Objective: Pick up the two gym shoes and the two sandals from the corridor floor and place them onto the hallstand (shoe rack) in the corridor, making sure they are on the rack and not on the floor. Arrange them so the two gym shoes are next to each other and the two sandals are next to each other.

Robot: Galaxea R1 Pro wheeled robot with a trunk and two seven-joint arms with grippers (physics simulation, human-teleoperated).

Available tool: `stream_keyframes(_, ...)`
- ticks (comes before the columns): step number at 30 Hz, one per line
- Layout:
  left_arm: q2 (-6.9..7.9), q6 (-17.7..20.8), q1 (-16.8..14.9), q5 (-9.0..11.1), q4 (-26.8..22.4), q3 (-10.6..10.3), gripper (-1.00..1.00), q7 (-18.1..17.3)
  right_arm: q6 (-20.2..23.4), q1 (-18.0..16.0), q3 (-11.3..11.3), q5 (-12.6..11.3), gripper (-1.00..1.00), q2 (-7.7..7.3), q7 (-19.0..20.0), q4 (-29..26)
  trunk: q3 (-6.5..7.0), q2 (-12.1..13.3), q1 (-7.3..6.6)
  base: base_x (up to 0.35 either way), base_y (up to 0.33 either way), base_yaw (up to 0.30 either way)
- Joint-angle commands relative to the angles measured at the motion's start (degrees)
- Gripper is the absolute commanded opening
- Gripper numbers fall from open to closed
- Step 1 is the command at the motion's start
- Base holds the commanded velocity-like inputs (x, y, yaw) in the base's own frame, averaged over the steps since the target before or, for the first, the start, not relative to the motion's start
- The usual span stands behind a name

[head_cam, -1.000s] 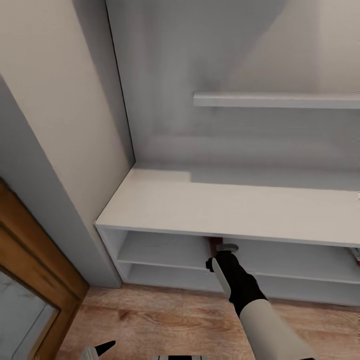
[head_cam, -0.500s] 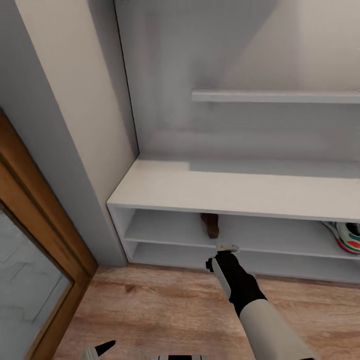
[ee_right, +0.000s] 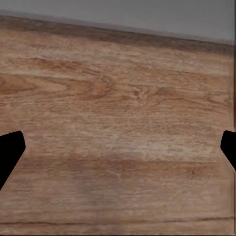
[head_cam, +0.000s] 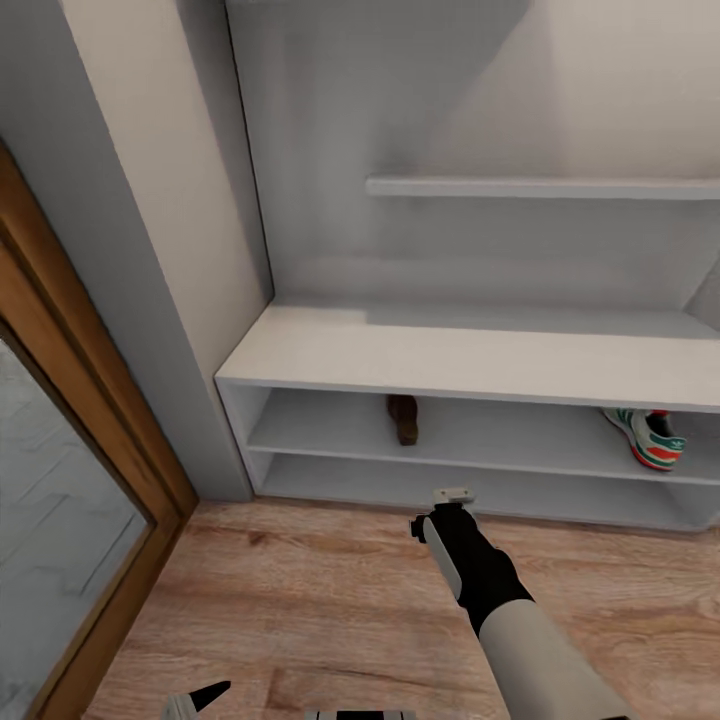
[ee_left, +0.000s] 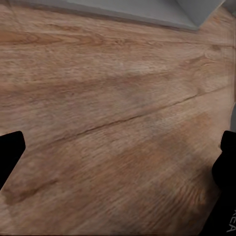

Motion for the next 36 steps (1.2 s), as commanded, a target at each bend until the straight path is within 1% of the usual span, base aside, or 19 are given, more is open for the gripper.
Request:
stream_keyframes(1, 0.00, -0.3, 0.0, 0.1, 0.0, 0.1, 1.00, -0.2, -0.2, 0.0, 0.1, -0.4, 1.00, 0.00, -0.5, 0.4, -0.05, 0.0, -0.04, -0.269, -0.146, 0.000)
stream_keyframes(7, 0.00, -0.3, 0.0, 0.1, 0.0, 0.1, 1.00, -0.1, -1.8, 0.0, 0.1, -0.4, 1.00, 0.00, -0.4, 2.2, -0.05, 0.0, -0.04, -0.177, -0.076, 0.000)
stream_keyframes(16, 0.00, -0.2, 0.0, 0.1, 0.0, 0.2, 1.00, -0.1, -4.0, 0.0, 0.1, -0.4, 1.00, 0.00, -0.4, 3.9, -0.05, 0.0, -0.04, -0.031, -0.012, 0.000)
stream_keyframes(30, 0.00, 0.0, 0.0, 0.2, 0.0, 0.2, 1.00, -0.1, -4.3, 0.0, 0.1, -0.4, 1.00, 0.00, -0.4, 4.4, -0.05, 0.0, -0.04, -0.002, -0.001, 0.000)
stream_keyframes(36, 0.00, 0.1, 0.0, 0.2, 0.1, 0.2, 1.00, -0.1, -4.4, 0.1, 0.1, -0.4, 1.00, 0.00, -0.1, 5.7, 1.28, 0.1, -0.20, 0.000, 0.000, 0.000)
